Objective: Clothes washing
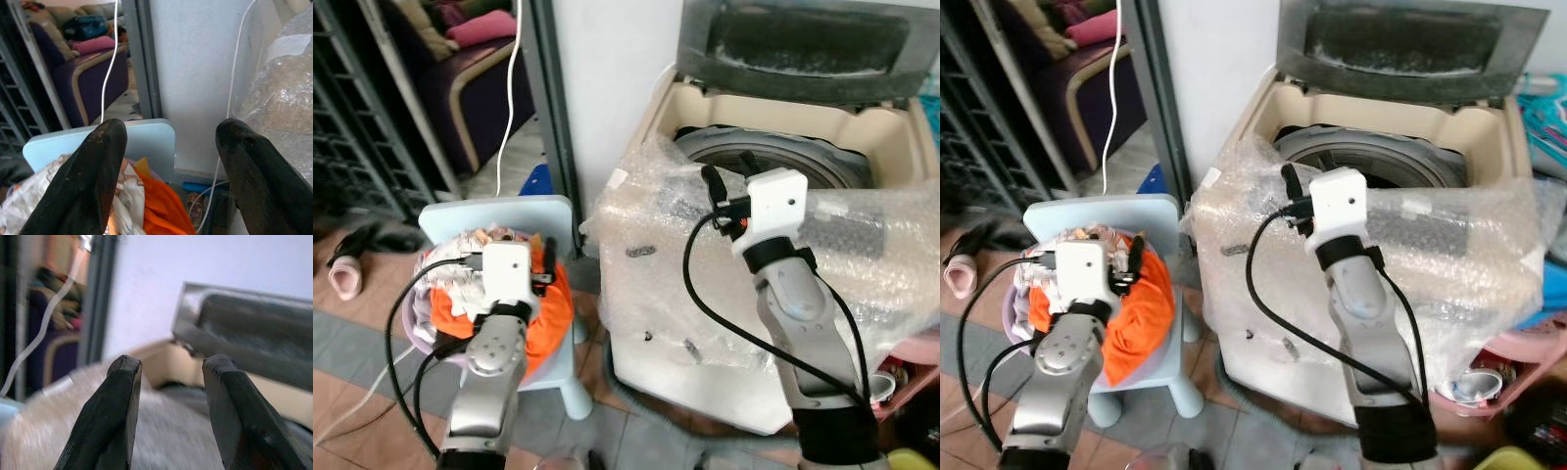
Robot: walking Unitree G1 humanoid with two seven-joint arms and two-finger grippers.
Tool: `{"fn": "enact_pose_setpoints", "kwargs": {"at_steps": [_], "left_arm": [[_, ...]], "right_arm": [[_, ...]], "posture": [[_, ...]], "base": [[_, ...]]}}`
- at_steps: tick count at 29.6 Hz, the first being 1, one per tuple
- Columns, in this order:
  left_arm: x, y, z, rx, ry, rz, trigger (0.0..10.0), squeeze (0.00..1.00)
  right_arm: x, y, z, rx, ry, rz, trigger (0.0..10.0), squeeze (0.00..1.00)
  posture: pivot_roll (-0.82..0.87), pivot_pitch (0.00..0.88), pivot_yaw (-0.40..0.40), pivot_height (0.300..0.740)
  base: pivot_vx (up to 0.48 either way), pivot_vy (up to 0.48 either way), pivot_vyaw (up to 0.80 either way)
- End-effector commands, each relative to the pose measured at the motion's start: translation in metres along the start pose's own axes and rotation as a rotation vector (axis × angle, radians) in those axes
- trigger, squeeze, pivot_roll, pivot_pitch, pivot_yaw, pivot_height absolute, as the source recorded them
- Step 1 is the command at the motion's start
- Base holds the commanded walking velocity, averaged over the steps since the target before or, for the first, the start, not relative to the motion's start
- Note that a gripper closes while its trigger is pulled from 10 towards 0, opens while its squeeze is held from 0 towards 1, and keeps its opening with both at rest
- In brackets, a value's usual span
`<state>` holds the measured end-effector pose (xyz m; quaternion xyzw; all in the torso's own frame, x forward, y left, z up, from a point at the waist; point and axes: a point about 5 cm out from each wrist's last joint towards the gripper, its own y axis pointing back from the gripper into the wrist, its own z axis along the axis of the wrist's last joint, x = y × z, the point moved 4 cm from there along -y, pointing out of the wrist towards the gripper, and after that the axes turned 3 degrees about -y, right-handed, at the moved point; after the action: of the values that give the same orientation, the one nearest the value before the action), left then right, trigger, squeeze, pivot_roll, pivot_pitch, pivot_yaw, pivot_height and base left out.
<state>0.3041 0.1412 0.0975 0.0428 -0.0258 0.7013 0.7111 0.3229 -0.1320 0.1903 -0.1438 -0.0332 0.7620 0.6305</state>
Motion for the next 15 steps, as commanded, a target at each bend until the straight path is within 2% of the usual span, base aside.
{"fn": "enact_pose_setpoints", "kwargs": {"at_steps": [1, 6, 9, 15], "left_arm": [[-0.009, -0.001, 0.004, -0.007, 0.011, -0.026, 10.0, 0.0], [-0.01, -0.001, 0.005, -0.008, 0.015, -0.021, 10.0, 0.0], [-0.007, 0.0, 0.004, -0.005, 0.008, -0.016, 10.0, 0.0], [-0.004, 0.001, 0.001, 0.003, -0.001, 0.002, 10.0, 0.0]], "right_arm": [[-0.008, 0.0, 0.0, 0.012, 0.025, -0.037, 10.0, 0.0], [-0.019, -0.004, -0.011, 0.069, 0.107, -0.134, 10.0, 0.0], [-0.009, -0.003, -0.019, 0.103, -0.009, -0.076, 10.0, 0.0], [-0.003, -0.001, -0.024, 0.129, 0.003, -0.067, 10.0, 0.0]], "posture": [[-0.05, 0.0, 0.073, 0.74], [-0.05, 0.0, 0.074, 0.74], [-0.05, 0.0, 0.073, 0.74], [-0.05, 0.0, 0.069, 0.74]], "base": [[0.0, 0.48, 0.0], [0.0, 0.48, 0.0], [0.0, 0.48, 0.0], [0.0, 0.48, 0.0]]}}
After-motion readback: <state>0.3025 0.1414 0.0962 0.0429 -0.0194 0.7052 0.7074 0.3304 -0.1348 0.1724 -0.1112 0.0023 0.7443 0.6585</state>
